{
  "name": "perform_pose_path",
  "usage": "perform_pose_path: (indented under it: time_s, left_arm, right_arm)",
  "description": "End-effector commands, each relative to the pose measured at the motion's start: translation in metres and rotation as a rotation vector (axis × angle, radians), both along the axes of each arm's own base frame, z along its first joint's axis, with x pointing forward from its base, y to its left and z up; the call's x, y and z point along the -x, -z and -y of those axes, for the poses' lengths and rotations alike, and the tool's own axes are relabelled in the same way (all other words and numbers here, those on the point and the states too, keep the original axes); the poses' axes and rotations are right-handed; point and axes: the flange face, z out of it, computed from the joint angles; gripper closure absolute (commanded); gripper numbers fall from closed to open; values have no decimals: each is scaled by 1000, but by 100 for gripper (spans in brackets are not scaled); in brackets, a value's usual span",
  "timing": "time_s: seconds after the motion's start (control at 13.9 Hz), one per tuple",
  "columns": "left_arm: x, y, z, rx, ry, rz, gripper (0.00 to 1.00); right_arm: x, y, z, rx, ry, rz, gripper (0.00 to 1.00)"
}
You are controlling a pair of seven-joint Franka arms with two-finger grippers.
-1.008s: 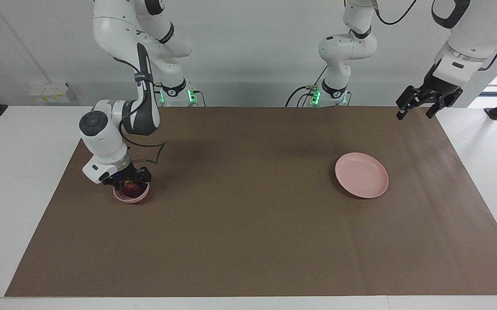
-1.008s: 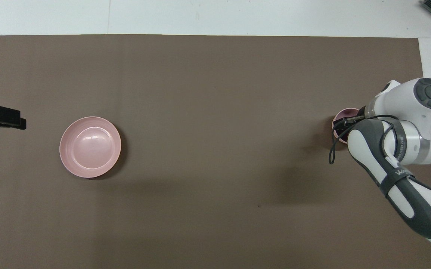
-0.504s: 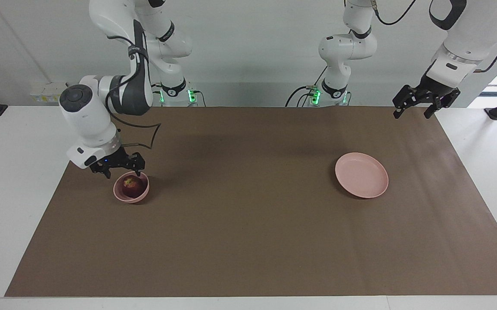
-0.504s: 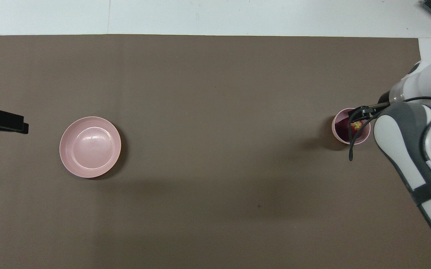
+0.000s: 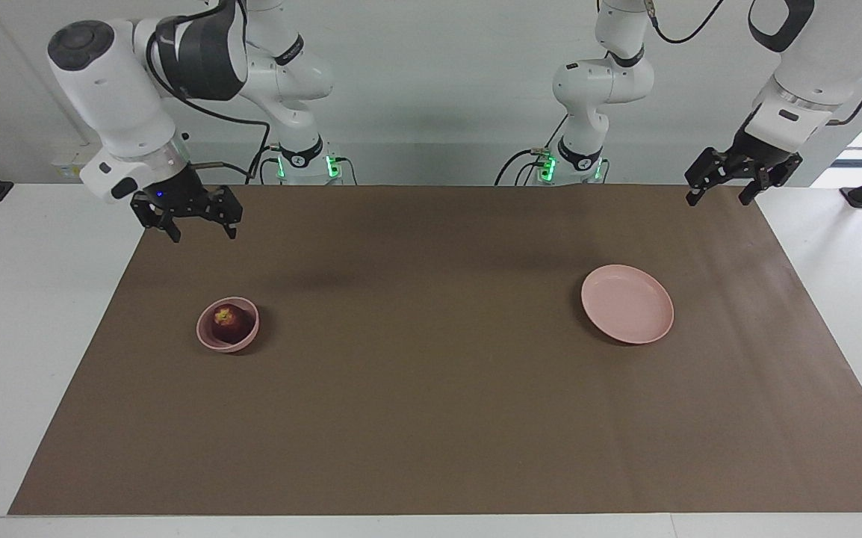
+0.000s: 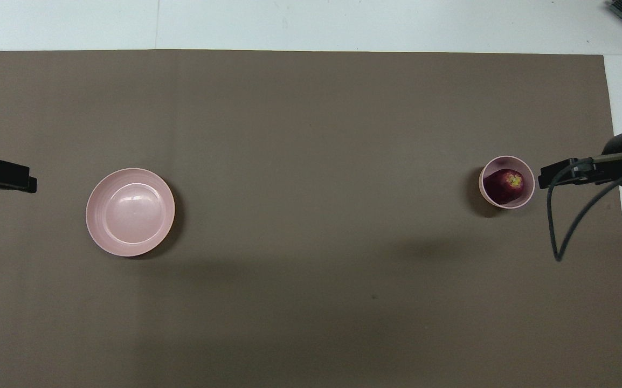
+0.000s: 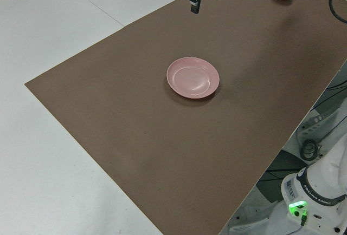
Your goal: Move apple from plate to bowl
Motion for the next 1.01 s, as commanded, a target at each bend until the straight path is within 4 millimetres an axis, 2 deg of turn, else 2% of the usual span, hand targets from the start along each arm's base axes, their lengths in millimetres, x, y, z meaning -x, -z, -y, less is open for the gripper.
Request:
perform_pose_path:
  time_s: [0.0, 0.14, 0.22, 0.36, 0.5, 0.94]
  left_arm:
    - [3, -3, -2, -17, 11, -7, 0]
    - [3, -3, -3, -17, 9, -7, 0]
    - [3, -3, -3, -17, 9, -7, 0]
    - [3, -2, -2, -17, 11, -9, 0]
    - [3, -3, -3, -17, 9, -7, 0]
    - [3, -3, -3, -17, 9, -7, 0]
  right_arm:
    - [6, -51, 0, -18, 22, -5, 0]
    - [18, -68, 2, -14, 22, -25, 0]
    - [30, -87, 1, 3, 17, 7, 0]
    - [46, -81, 0, 10, 12, -5, 0]
    - [53, -74, -1, 9, 13, -15, 0]
    - [47, -66, -3, 17, 6, 23, 0]
